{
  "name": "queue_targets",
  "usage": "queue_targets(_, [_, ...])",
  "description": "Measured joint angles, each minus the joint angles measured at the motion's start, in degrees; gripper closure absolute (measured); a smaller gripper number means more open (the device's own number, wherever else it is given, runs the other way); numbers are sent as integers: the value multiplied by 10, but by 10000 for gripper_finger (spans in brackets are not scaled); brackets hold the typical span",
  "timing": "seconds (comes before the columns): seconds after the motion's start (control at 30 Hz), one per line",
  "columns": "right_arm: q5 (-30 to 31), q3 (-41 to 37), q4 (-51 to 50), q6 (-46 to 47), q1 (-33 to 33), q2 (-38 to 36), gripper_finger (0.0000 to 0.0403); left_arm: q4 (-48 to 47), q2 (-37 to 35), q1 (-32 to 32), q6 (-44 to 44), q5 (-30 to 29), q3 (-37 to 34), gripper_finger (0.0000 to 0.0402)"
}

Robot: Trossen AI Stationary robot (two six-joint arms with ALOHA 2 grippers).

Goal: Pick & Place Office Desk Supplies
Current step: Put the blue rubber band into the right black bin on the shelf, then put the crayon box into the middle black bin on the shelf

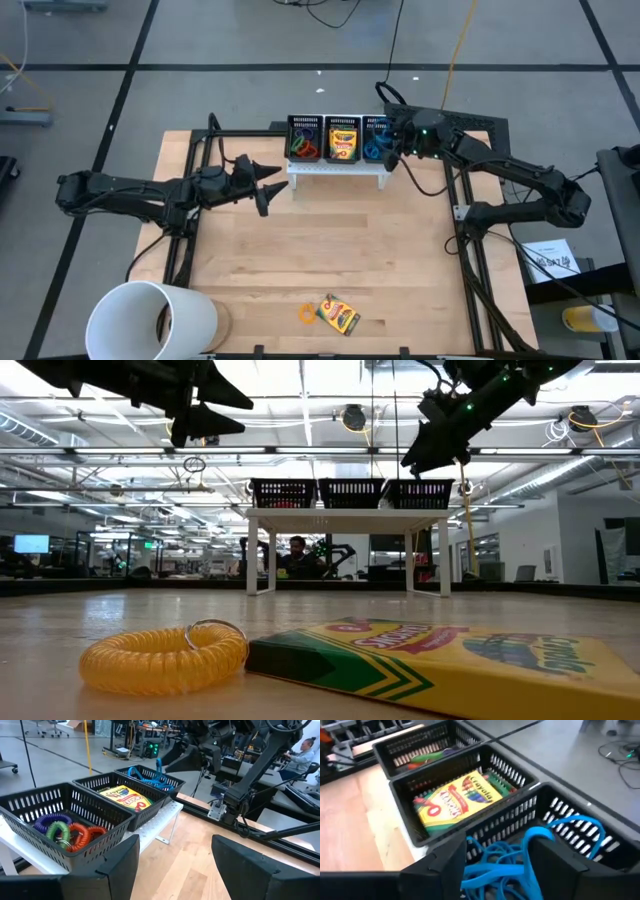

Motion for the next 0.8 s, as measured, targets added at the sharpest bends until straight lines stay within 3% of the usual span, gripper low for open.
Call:
queue_targets(0.3, [-33,0,-29,24,1,0,190,0,0,0,-4,0,0,146])
queue_targets(0.47, [1,0,-30,35,1,0,195,0,0,0,-4,0,0,146])
queue_targets(0.67, [-68,0,-23,33,2,0,197,0,0,0,-4,0,0,146])
queue_targets(0.8, [-153,0,-2,32,1,0,197,1,0,0,-4,0,0,146])
